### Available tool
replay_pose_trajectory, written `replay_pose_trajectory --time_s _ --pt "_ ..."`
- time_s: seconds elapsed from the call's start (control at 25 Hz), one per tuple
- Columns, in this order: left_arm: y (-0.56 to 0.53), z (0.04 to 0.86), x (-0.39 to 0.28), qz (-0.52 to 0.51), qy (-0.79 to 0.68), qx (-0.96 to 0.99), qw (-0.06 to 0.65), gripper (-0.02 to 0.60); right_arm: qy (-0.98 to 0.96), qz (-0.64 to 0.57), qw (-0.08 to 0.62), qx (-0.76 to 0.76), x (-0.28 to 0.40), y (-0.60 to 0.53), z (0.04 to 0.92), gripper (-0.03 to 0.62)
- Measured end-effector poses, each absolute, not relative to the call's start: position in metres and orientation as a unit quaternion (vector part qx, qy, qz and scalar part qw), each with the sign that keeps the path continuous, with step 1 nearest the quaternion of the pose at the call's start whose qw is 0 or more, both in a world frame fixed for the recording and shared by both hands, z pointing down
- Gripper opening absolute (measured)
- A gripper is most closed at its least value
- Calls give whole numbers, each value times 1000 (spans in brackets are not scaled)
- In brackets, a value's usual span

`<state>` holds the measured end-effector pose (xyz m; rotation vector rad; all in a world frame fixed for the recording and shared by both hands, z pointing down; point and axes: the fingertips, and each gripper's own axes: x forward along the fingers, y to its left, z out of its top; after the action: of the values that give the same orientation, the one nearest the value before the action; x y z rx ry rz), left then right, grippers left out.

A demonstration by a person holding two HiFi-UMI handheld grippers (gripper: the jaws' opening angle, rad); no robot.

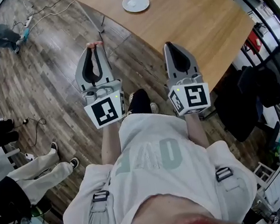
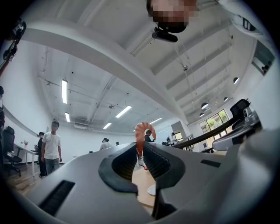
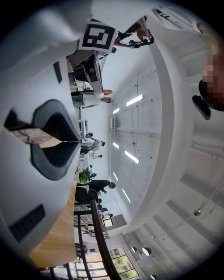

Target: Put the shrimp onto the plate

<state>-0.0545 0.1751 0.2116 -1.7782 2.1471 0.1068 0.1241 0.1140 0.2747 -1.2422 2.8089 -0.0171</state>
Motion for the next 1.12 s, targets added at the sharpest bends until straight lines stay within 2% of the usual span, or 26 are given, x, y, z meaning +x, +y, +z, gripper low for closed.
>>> replay_pose_trajectory --time_s 0.6,1.12 --pt "73 221 -98 50 743 -646 166 51 915 6 28 -402 73 37 279 20" --pt "-74 210 -180 61 711 -685 146 51 901 18 13 -433 -16 -100 257 20"
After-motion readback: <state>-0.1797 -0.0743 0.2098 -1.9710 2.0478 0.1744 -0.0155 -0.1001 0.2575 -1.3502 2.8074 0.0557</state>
